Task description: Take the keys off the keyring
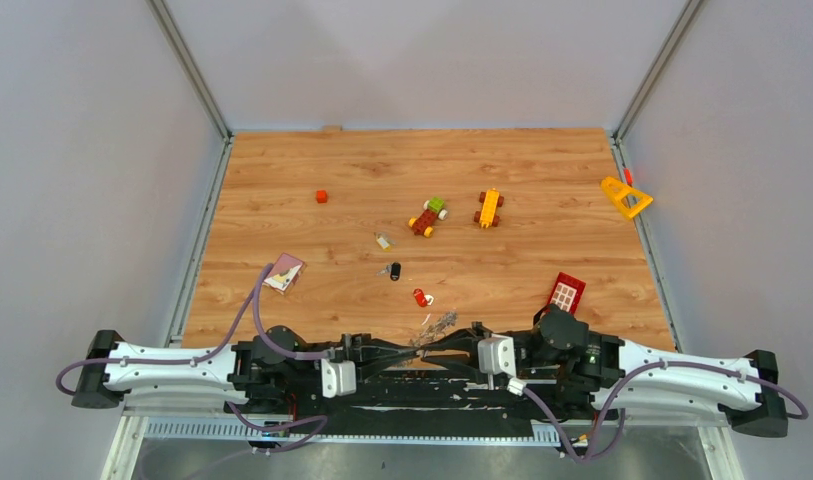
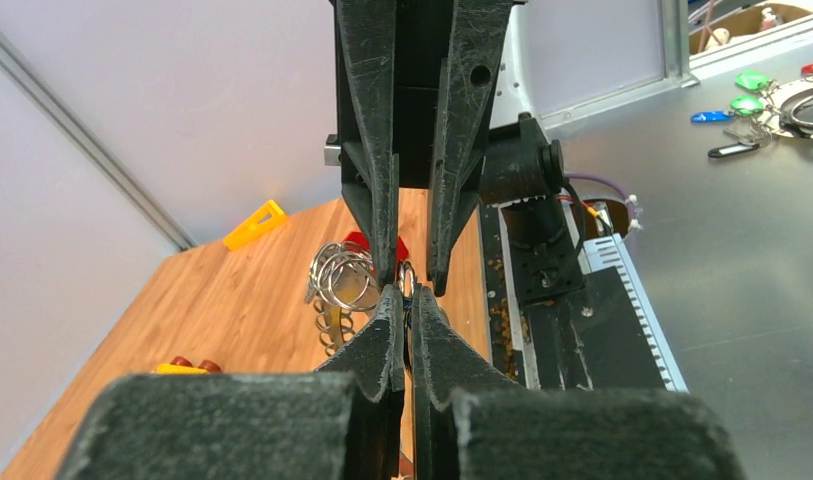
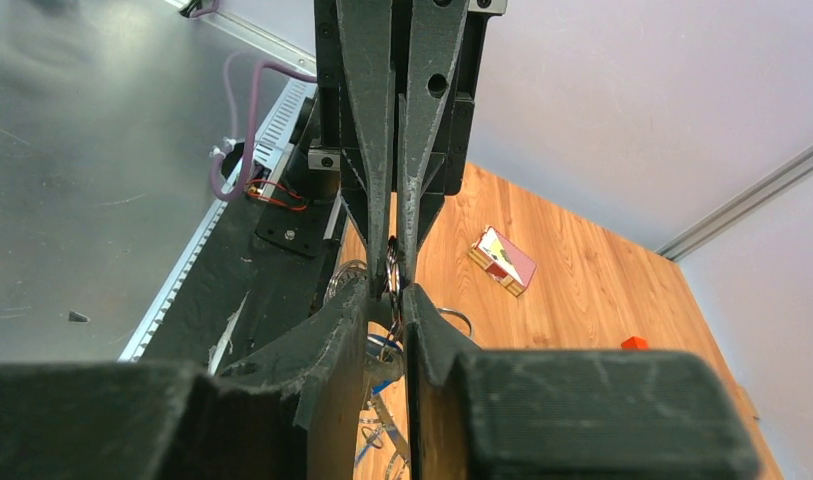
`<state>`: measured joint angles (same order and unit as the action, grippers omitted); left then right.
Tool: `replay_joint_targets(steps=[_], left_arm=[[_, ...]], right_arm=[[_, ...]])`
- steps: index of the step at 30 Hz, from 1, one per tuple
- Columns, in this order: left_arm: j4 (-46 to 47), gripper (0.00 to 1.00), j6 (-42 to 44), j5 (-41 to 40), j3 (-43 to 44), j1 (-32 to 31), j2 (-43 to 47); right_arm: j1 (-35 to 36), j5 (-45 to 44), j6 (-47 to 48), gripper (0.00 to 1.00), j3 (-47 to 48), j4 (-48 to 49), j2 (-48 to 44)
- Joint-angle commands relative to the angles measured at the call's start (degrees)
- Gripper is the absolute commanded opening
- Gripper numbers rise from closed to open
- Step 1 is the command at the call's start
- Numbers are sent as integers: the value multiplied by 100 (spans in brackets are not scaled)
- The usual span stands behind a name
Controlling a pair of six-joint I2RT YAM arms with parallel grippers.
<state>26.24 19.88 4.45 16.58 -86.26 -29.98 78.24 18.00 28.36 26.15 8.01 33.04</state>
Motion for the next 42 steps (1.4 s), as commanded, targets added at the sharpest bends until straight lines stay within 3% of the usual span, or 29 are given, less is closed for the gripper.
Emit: replay_joint_targets(steps=[1, 8, 15, 20, 30, 42], left_arm=[[444, 0, 53, 157, 204, -23, 27], [457, 0, 69, 32, 190, -22, 42], [596, 0, 82, -230, 67, -23, 243], [621, 0, 79, -293, 48, -23, 250], [656, 0, -75, -601, 47, -23, 178], [-303, 40, -384, -900, 633, -23, -114]], right_arm=[[-3, -218, -114, 20, -34, 129, 98], [-2, -254, -100, 13, -11, 29, 153], [-7, -313, -113, 13, -81, -43, 20], [-2, -339, -108, 0, -103, 83, 60], [-6, -244, -113, 0, 53, -139, -22], [-3, -888, -506, 0, 1243, -2084, 332]])
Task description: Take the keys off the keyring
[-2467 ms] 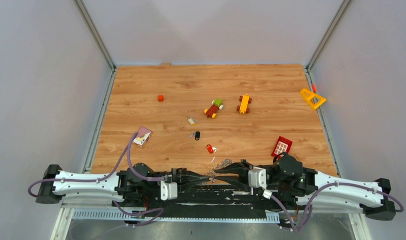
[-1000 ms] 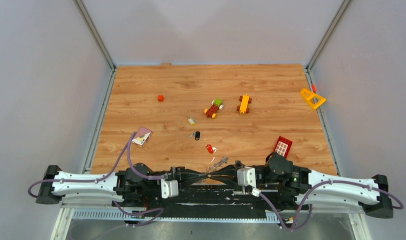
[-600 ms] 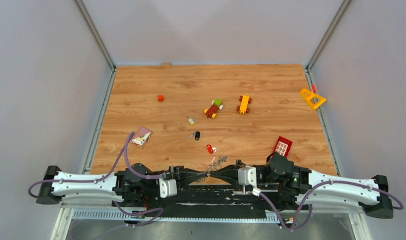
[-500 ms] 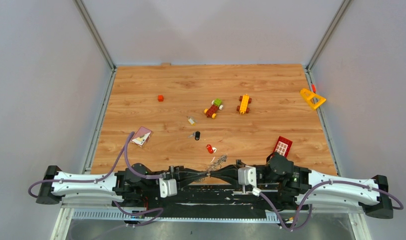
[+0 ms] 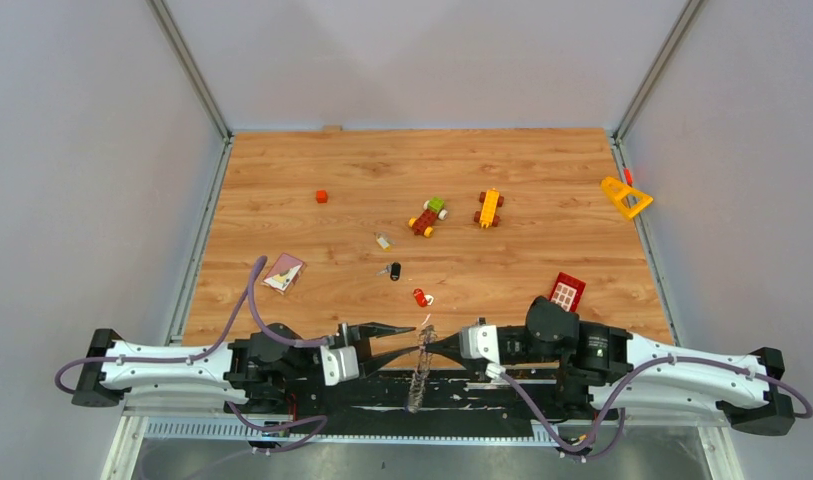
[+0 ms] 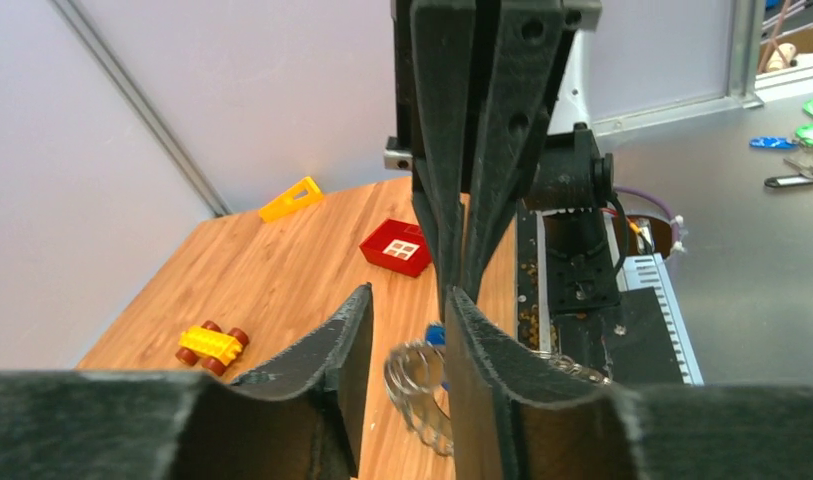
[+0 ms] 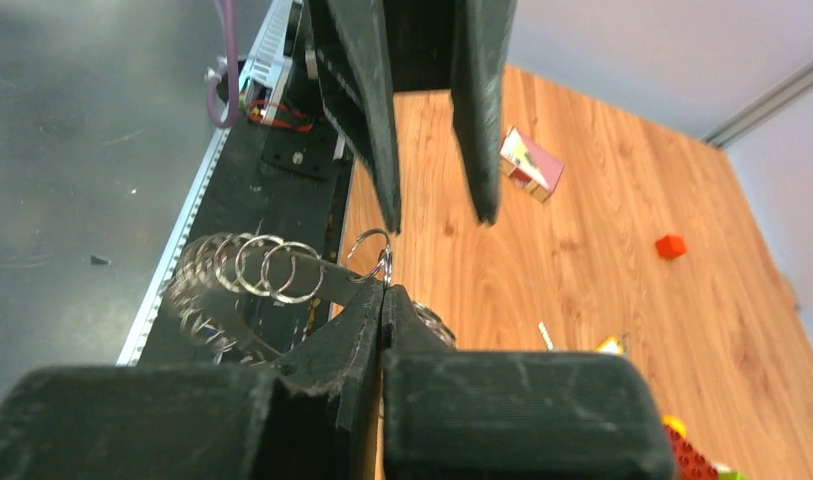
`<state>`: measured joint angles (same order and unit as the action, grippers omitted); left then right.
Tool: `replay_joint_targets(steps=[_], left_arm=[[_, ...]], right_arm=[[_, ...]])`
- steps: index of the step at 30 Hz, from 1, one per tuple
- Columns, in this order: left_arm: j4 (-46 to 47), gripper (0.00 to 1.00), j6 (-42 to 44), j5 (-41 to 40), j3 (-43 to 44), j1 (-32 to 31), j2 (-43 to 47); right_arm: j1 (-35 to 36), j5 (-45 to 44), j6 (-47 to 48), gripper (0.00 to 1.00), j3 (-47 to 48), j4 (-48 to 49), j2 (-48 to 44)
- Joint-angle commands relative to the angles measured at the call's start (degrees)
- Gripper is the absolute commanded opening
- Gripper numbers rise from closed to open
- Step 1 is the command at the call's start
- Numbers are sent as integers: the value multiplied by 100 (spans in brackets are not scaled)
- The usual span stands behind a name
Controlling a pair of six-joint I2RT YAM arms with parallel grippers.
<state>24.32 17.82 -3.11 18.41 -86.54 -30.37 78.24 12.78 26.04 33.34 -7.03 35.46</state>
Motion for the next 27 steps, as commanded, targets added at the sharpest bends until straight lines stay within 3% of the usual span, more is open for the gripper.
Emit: replay_joint_targets(steps=[1, 14, 27], left_arm=[[-202, 42, -190, -152, 520, 6, -100], [-1161, 40, -549, 110, 1098, 4, -747], [-1201, 38, -626, -52, 1364, 5, -1284]], right_arm=[[-4, -420, -322, 0, 611, -710, 133], [-1, -713, -369, 0, 1331, -1821, 355], [-2, -428, -294, 0, 1385, -1875, 356]])
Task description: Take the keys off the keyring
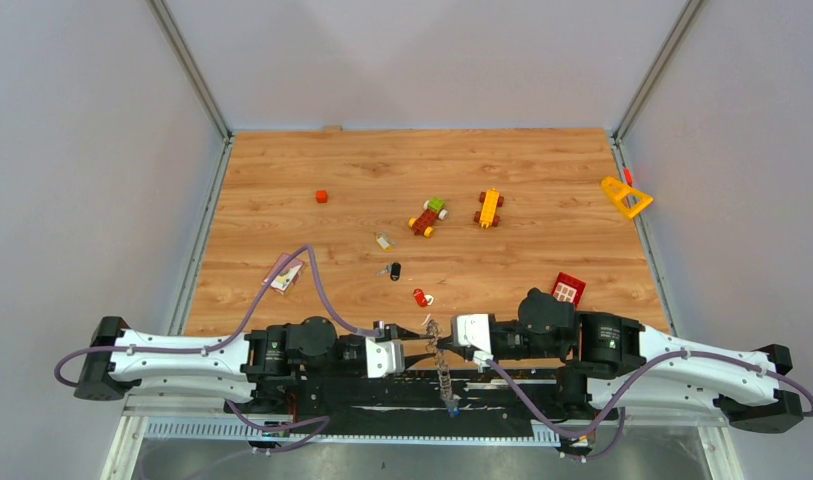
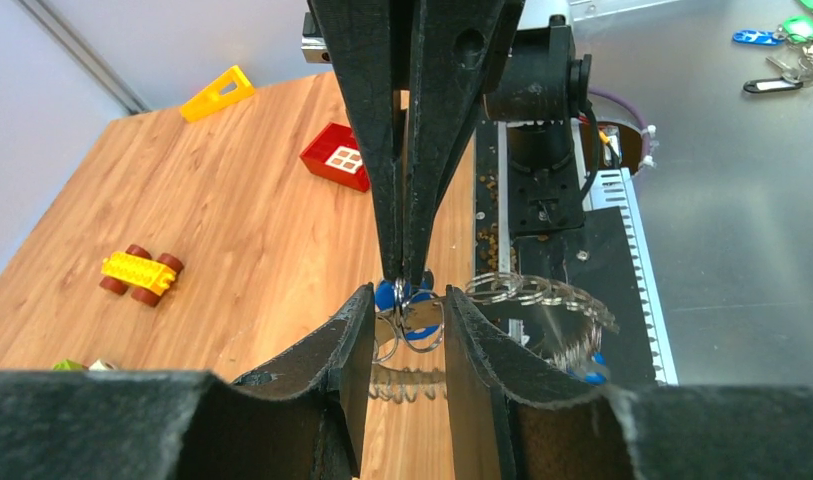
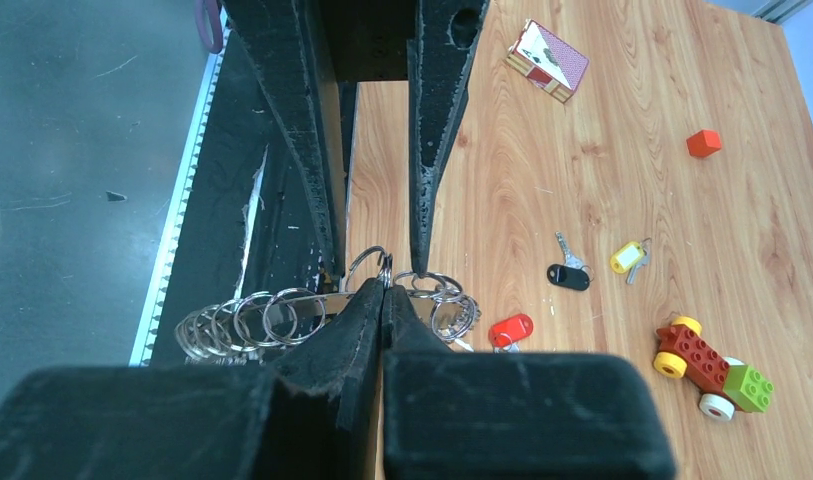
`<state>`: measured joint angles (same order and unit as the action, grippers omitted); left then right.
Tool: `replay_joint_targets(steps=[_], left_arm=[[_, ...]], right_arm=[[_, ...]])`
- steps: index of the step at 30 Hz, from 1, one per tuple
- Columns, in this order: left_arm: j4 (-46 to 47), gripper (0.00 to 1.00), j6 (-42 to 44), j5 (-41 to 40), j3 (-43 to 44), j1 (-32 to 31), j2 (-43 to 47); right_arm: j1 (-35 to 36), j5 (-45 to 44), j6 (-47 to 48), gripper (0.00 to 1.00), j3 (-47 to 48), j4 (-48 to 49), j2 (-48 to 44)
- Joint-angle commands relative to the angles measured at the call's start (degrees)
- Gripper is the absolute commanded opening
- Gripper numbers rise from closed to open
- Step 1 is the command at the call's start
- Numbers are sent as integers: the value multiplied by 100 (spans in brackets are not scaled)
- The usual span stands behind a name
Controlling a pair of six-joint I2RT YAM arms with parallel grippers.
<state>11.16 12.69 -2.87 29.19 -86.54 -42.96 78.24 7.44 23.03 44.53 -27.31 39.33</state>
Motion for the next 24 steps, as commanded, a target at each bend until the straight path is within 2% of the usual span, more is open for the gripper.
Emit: replay_joint_targets(steps=[1, 13, 17, 20, 24], left_arm=[[117, 38, -108, -81, 289, 6, -41], [-50, 26, -137, -81, 398, 6, -213], [-80, 15, -139, -82, 440, 6, -295], [-140, 0, -133, -86, 500, 6, -364], [-226, 0, -69, -33, 541, 6, -421]], right_arm=[[-6, 108, 9, 0, 266, 162, -42], [-6, 233, 73, 0, 267, 166, -40], [-2, 266, 87, 0, 260, 173, -27], [-9, 269, 97, 0, 268, 161, -12], [-3, 271, 105, 0, 275, 181, -32]])
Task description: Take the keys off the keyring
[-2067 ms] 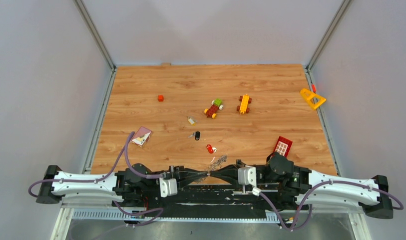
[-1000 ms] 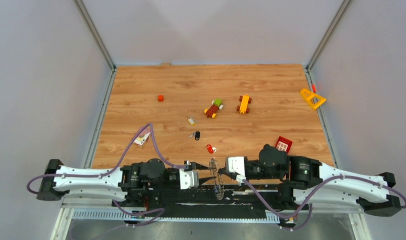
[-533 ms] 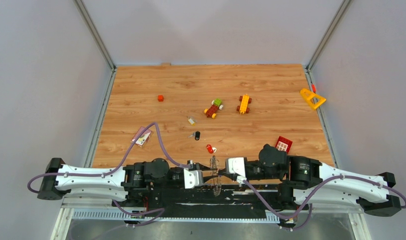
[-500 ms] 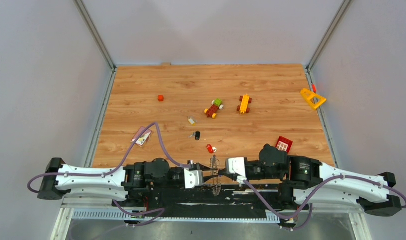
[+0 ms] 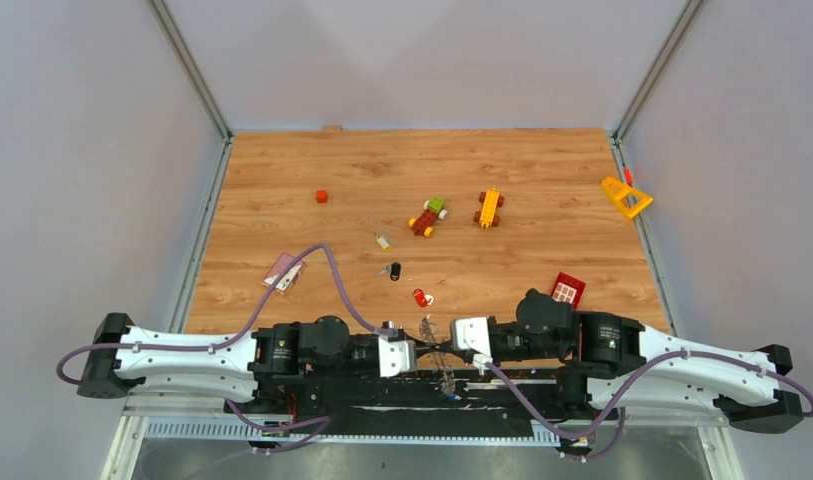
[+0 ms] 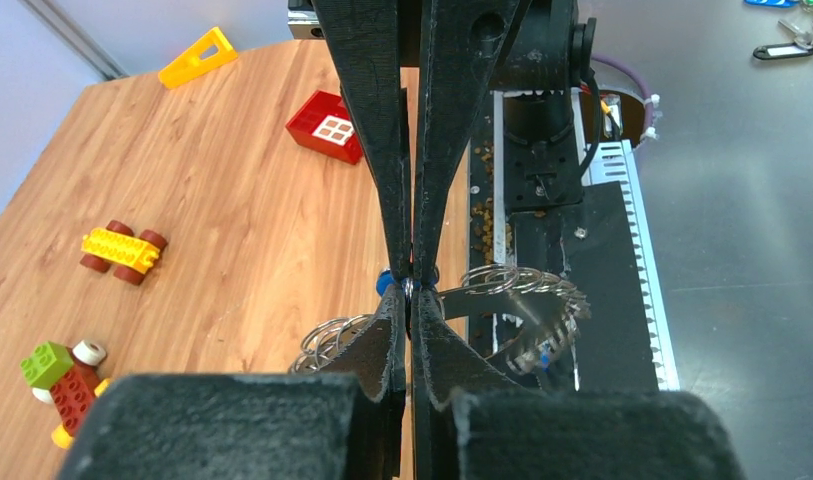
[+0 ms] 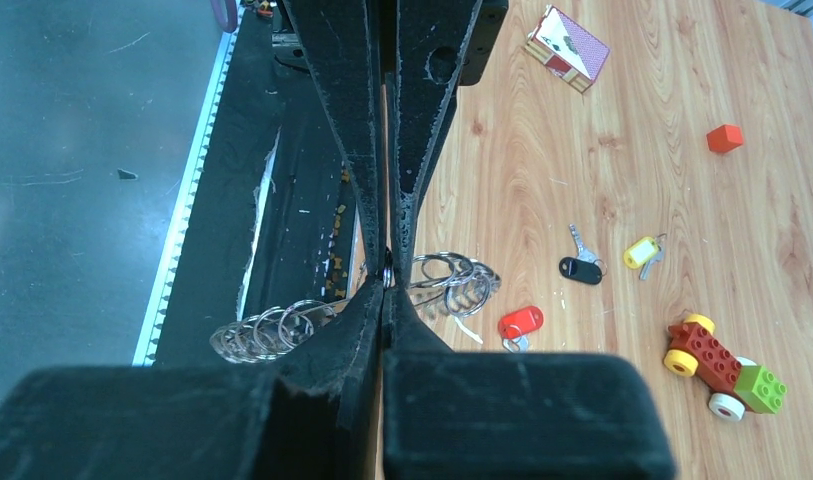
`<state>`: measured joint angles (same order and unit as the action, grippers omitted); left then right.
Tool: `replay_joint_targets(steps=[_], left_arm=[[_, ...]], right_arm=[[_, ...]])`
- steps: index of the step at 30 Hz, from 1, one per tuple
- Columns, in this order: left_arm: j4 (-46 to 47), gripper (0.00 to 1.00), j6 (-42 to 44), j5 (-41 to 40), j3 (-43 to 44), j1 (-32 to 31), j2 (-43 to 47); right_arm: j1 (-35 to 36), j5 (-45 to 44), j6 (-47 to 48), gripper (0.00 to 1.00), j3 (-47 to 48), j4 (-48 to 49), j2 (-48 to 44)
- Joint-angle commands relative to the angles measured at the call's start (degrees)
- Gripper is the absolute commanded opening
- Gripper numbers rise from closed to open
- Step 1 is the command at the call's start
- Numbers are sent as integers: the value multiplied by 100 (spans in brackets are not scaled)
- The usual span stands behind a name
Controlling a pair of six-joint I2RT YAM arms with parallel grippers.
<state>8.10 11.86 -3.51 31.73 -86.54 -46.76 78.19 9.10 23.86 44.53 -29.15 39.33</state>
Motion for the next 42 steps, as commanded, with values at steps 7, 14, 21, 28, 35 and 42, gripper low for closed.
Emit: replay_joint_targets(steps=[7, 14, 21, 28, 35, 42], left_arm=[[288, 0, 140, -84, 75, 6, 205], [1052, 0, 190, 94, -514, 6, 760], [1421, 0, 181, 149, -794, 6, 1091], [1469, 0, 168, 165, -830, 6, 1170], [1415, 0, 181, 184, -842, 5, 1245], [1361, 0, 168, 151, -873, 6, 1390]], right_arm=[[-1, -144, 8, 23, -81, 881, -396], [2, -183, -342, 32, -749, 1766, -1030], [-2, 89, -545, 27, -955, 2028, -883], [1, 360, -584, 26, -918, 2063, -478], [0, 216, -601, 23, -933, 2068, -429], [1, 51, -620, 22, -955, 2036, -512]])
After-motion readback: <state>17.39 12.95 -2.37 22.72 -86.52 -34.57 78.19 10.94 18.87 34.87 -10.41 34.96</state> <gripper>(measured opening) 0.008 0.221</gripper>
